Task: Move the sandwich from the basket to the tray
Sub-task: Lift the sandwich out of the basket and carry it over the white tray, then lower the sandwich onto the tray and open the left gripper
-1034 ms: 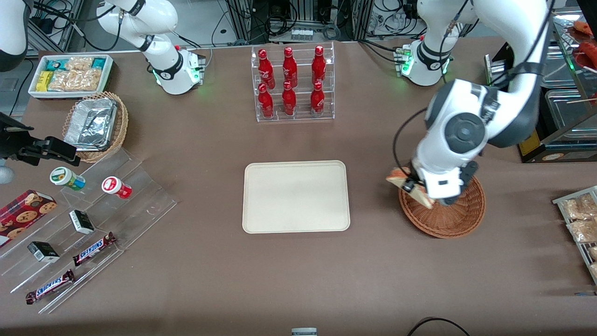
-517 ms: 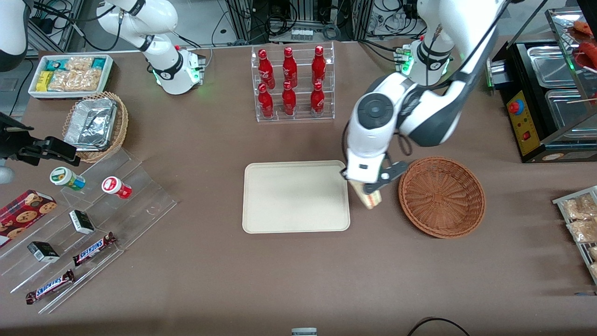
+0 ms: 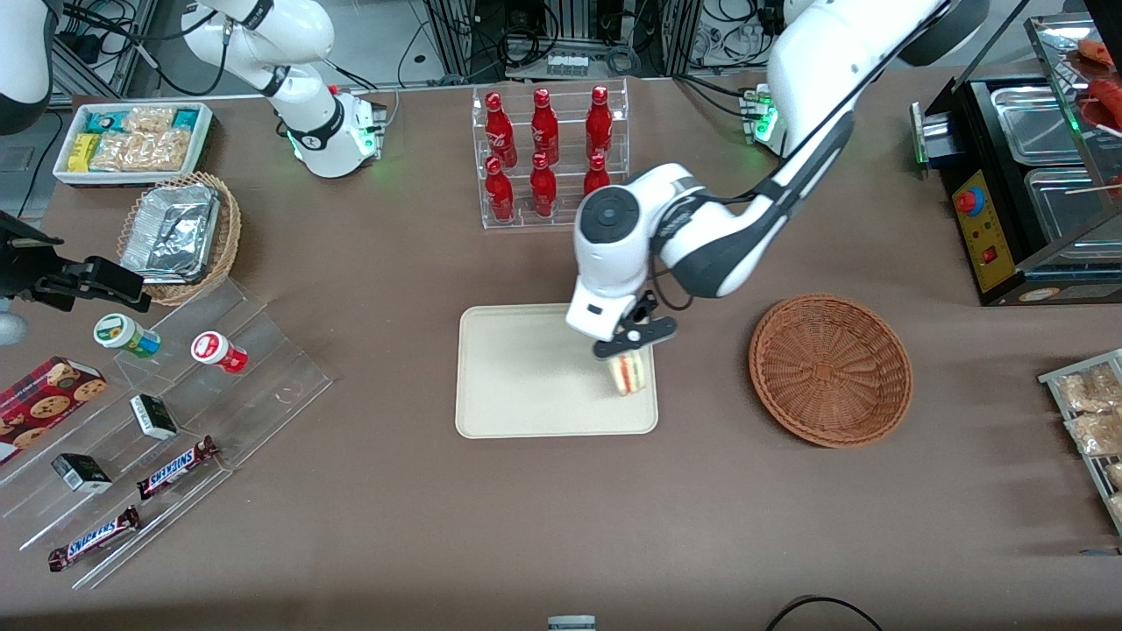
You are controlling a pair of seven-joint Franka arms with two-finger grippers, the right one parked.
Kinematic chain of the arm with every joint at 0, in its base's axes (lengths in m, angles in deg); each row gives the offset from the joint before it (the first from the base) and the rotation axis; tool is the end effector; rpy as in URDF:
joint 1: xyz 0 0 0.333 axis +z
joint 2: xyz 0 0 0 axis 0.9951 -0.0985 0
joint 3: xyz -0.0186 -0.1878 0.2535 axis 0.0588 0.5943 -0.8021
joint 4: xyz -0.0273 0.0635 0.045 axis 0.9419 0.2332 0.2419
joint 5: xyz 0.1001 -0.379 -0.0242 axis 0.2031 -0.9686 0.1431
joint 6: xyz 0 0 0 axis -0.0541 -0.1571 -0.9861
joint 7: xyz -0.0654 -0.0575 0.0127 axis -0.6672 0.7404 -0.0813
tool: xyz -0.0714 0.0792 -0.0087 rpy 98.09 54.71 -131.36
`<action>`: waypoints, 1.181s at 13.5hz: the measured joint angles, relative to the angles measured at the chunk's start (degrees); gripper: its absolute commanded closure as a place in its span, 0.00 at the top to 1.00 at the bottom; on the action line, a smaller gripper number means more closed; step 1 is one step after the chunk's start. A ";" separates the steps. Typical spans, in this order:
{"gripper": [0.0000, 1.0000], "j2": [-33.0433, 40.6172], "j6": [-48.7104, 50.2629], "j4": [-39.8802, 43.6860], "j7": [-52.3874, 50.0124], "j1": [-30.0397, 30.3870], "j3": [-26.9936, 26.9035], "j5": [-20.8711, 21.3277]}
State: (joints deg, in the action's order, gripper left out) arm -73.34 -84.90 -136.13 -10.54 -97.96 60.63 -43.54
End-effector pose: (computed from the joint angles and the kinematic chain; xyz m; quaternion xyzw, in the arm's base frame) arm 0.5104 -0.4646 0.3257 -0.9894 -0.1410 -0.0168 0.0315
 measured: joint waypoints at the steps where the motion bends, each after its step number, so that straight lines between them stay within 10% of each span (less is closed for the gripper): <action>1: 0.00 -1.15 -0.43 0.97 0.33 -0.85 0.03 1.06; 14: 0.00 -10.25 -6.68 3.16 2.32 -7.07 0.08 11.11; 16: 0.13 -10.49 -6.68 3.69 2.43 -7.09 0.01 11.21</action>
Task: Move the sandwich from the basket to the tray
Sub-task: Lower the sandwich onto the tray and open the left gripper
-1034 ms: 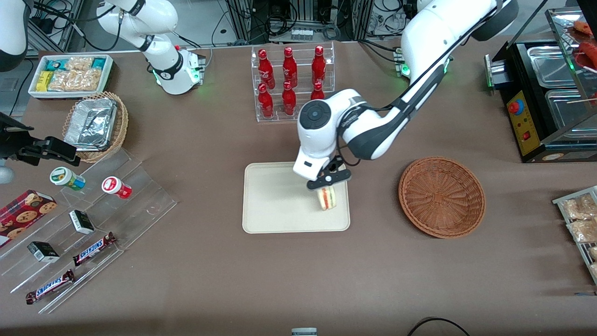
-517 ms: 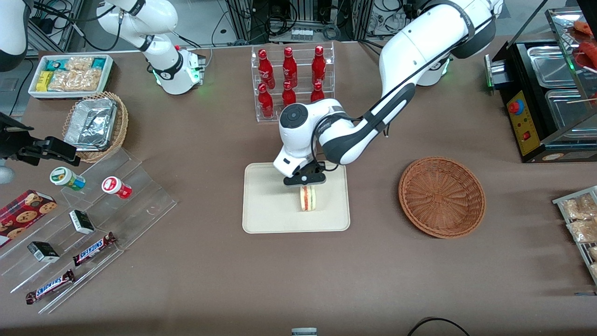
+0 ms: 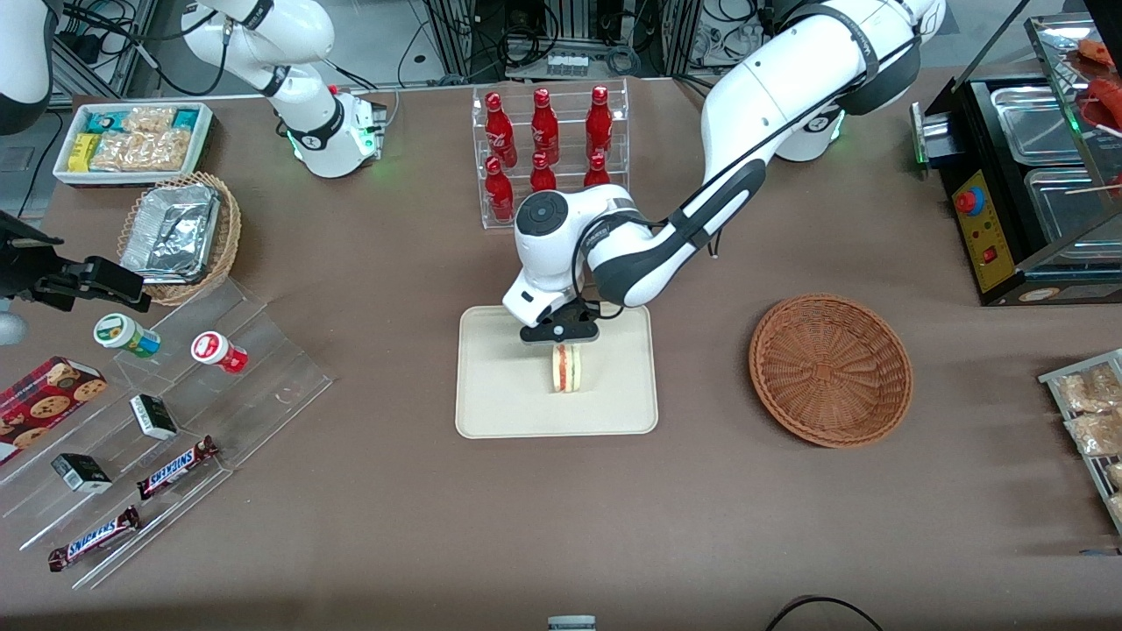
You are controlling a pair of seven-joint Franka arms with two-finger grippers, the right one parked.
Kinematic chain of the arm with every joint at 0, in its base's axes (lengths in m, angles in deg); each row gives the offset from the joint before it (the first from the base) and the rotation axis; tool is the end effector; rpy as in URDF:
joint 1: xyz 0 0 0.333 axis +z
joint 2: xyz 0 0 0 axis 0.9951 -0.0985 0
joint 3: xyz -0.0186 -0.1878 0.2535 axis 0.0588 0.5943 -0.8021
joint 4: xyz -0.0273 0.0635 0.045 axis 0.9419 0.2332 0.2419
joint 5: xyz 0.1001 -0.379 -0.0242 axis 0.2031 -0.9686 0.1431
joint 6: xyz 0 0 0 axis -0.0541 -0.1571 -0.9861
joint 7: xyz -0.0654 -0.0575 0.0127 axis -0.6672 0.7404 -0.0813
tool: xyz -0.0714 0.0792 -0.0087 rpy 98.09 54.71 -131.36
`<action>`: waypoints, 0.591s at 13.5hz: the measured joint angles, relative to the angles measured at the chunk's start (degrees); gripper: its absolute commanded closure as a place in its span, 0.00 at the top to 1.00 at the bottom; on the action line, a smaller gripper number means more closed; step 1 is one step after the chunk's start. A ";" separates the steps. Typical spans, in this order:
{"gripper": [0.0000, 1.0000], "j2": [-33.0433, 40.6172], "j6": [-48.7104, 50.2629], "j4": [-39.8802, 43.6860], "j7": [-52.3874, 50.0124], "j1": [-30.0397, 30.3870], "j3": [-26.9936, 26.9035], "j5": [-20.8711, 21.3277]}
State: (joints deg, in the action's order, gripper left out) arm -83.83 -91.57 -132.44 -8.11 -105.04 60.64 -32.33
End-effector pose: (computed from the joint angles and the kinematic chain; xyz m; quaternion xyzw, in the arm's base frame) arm 0.4741 -0.5337 0.2497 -0.9983 -0.0190 -0.0514 0.0215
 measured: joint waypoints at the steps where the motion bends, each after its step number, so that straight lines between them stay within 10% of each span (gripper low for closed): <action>1: 0.17 -0.18 0.00 0.20 0.05 -0.13 0.00 0.09; 3: 0.31 -0.55 0.00 0.45 0.06 -0.54 0.00 0.20; 6: 0.94 -1.04 0.00 0.89 0.06 -0.74 0.00 0.29; 8: 0.99 -1.13 0.00 1.56 0.06 -0.74 0.00 0.34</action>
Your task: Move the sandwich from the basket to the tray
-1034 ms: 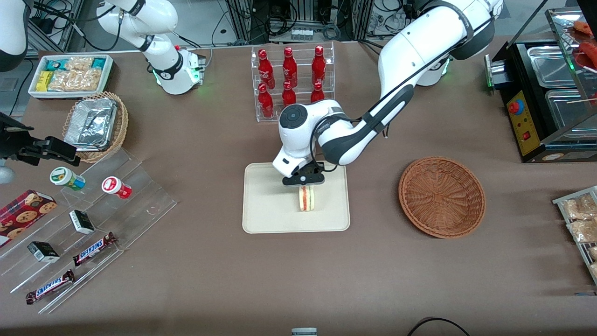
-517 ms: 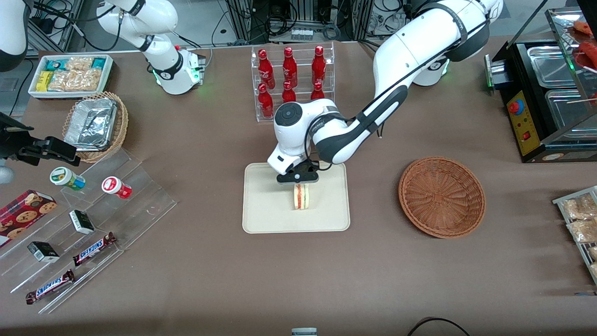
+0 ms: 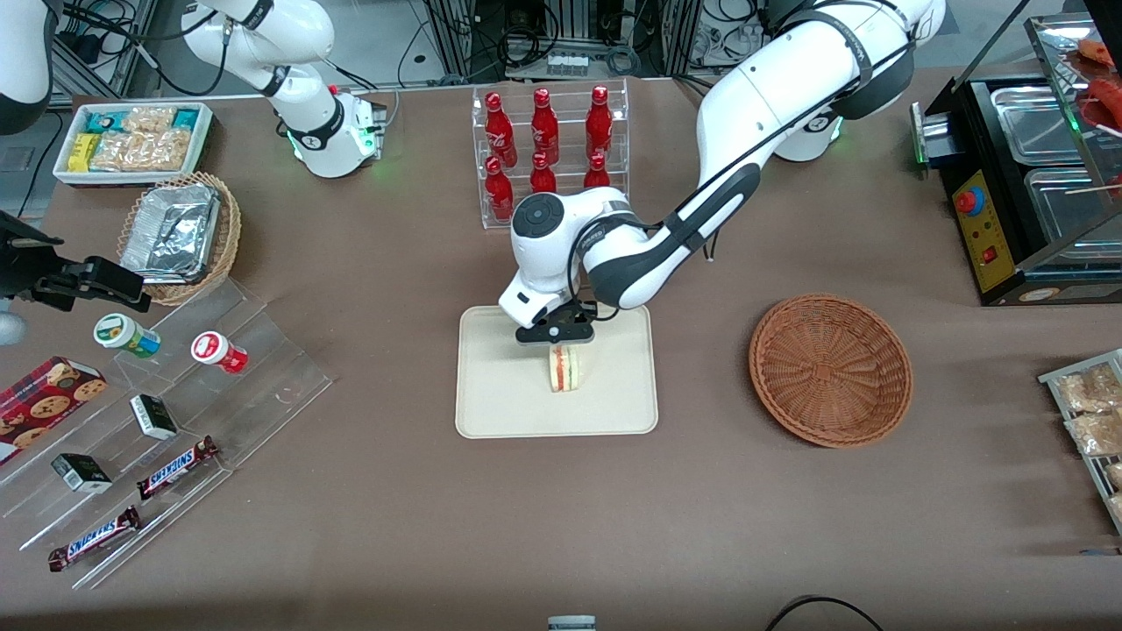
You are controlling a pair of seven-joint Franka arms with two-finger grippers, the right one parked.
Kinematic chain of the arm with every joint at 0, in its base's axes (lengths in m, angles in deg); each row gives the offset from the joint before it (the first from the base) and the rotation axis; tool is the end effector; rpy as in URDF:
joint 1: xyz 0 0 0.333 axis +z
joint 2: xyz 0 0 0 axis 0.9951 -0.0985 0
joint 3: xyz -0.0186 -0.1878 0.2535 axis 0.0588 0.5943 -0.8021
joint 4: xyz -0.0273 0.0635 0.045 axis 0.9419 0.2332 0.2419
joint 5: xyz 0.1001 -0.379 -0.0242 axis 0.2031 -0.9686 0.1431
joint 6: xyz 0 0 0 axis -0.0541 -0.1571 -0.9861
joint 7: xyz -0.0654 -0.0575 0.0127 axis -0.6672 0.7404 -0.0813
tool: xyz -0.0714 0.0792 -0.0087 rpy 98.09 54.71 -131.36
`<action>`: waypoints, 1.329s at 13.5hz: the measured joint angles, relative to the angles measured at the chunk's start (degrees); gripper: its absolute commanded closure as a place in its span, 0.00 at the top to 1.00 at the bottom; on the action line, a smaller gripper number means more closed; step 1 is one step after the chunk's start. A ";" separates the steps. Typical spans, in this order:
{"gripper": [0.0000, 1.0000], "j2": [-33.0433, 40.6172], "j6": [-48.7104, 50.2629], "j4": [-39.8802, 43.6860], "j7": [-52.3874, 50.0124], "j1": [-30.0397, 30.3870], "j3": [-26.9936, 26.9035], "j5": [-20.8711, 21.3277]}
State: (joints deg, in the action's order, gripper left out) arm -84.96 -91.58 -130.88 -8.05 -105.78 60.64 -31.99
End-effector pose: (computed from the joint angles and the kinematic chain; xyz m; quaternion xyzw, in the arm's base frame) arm 0.4747 -0.5408 0.2481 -0.9983 -0.0168 -0.0527 0.0169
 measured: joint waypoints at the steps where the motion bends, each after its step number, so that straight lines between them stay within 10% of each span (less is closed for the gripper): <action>1: 0.99 0.00 0.03 0.50 0.00 0.00 0.00 0.01; 7: 0.99 2.80 6.87 4.70 -0.30 0.42 0.00 -0.27; 18: 0.99 23.86 25.61 5.76 -1.52 13.46 -0.08 -13.98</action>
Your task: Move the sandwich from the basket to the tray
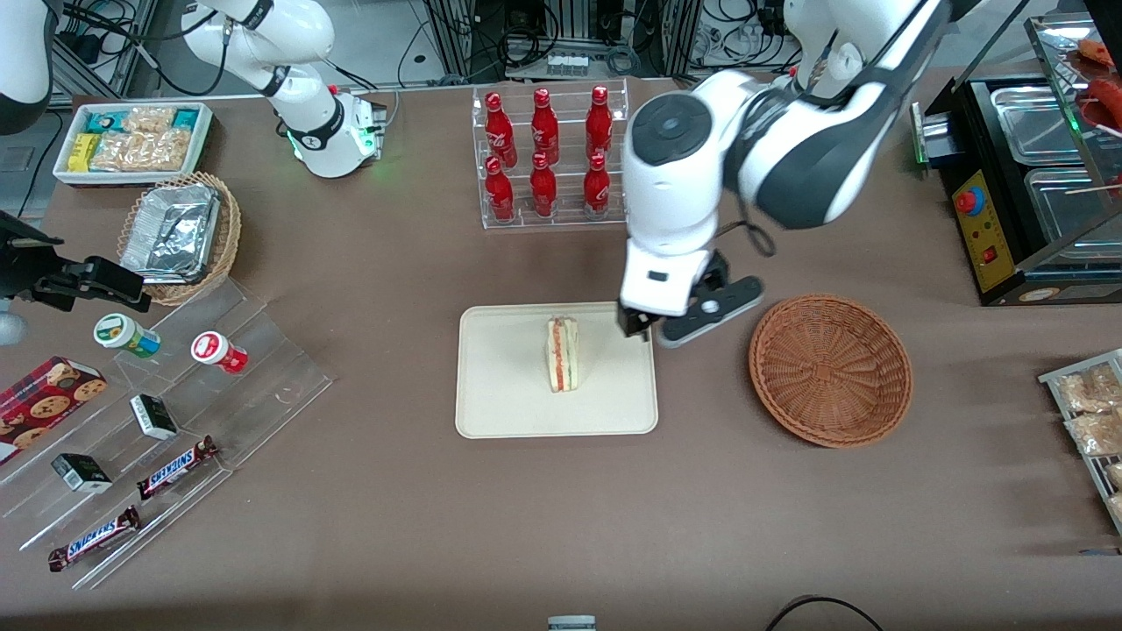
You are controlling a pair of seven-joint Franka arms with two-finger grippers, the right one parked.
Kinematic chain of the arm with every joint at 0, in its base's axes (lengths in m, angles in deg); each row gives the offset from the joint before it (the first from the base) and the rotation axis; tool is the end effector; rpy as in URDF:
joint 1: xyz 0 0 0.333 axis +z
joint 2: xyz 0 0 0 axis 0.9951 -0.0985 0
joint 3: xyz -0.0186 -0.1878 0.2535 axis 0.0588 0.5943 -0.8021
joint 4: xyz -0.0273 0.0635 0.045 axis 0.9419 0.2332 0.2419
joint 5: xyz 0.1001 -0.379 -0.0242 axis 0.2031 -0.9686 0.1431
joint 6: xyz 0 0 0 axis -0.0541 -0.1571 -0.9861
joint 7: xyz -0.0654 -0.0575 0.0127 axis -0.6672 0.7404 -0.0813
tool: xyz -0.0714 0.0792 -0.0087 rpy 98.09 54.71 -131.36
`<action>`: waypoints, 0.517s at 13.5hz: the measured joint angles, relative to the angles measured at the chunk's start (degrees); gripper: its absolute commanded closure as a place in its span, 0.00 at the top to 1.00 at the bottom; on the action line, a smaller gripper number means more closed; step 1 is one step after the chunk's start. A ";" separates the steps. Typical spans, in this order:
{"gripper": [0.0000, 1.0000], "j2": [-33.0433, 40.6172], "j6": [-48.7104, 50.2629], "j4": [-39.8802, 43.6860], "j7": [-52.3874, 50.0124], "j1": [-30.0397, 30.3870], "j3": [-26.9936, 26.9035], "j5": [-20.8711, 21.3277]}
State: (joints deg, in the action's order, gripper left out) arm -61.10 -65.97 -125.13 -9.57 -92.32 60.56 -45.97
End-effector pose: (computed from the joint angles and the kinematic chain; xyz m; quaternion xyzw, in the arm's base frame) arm 0.5515 -0.3792 0.5139 -0.9671 -0.2372 -0.0712 0.0587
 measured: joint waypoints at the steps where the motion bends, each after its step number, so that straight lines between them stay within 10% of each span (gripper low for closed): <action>1: 0.99 0.75 1.54 -0.02 0.39 0.76 0.02 -0.05; 7: 0.99 7.66 10.21 -0.04 17.67 1.75 -8.68 -9.25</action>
State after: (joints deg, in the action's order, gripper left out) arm -53.44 -55.76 -125.17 8.10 -90.57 51.88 -55.22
